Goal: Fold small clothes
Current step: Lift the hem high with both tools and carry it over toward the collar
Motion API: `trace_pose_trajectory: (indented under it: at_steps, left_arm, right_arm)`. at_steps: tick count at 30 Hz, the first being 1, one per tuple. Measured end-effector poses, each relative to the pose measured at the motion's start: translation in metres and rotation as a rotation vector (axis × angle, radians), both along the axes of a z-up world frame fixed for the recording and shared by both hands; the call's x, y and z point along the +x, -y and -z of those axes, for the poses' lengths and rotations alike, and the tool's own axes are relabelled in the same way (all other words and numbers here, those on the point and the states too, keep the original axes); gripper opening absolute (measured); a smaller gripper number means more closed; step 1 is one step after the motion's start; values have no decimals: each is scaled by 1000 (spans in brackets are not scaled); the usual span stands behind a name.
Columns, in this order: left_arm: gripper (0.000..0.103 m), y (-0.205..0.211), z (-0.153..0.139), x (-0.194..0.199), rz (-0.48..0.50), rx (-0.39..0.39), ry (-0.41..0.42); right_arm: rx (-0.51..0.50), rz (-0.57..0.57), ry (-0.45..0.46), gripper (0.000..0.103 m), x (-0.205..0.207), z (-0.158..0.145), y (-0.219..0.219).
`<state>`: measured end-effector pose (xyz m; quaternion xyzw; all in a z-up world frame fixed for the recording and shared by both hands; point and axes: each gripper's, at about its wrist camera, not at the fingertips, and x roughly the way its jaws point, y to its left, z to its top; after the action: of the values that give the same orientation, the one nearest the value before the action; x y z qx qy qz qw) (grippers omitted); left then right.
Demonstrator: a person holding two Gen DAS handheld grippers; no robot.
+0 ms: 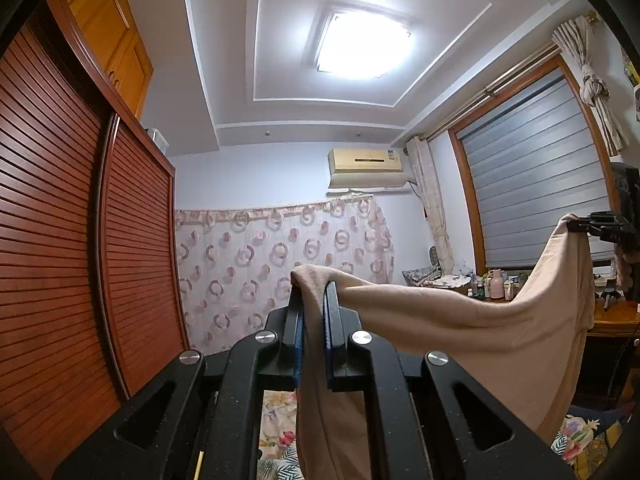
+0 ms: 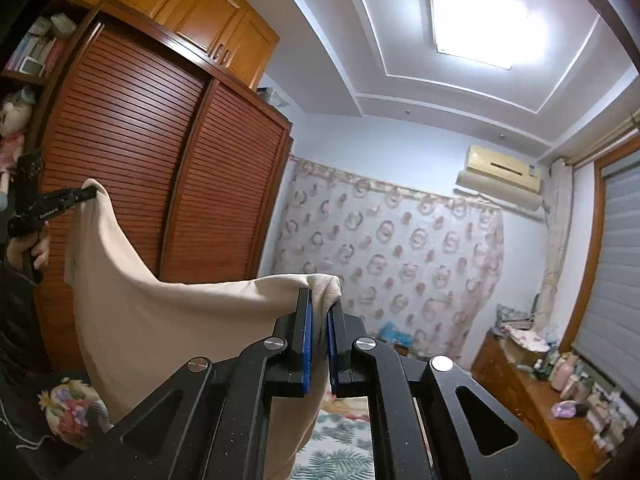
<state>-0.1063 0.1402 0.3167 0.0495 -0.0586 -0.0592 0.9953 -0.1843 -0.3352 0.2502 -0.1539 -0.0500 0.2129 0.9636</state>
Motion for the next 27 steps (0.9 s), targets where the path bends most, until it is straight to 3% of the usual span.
trace_pose_trajectory:
  at_steps: [3, 8, 18, 27]
  left_arm:
    - [9, 2, 7, 26, -6, 0, -40]
    - [9, 10, 42, 96, -41, 27, -140]
    - [9, 18, 166, 268, -55, 41, -415]
    - [9, 41, 239, 366, -55, 73, -619]
  right_arm:
    - [-6, 39, -26, 6, 20, 6, -7]
    - [-37, 105, -120, 6, 96, 37, -17]
    - [-34, 160, -339, 6, 285, 151, -38]
    - [-52, 212, -533, 6, 418, 204, -70]
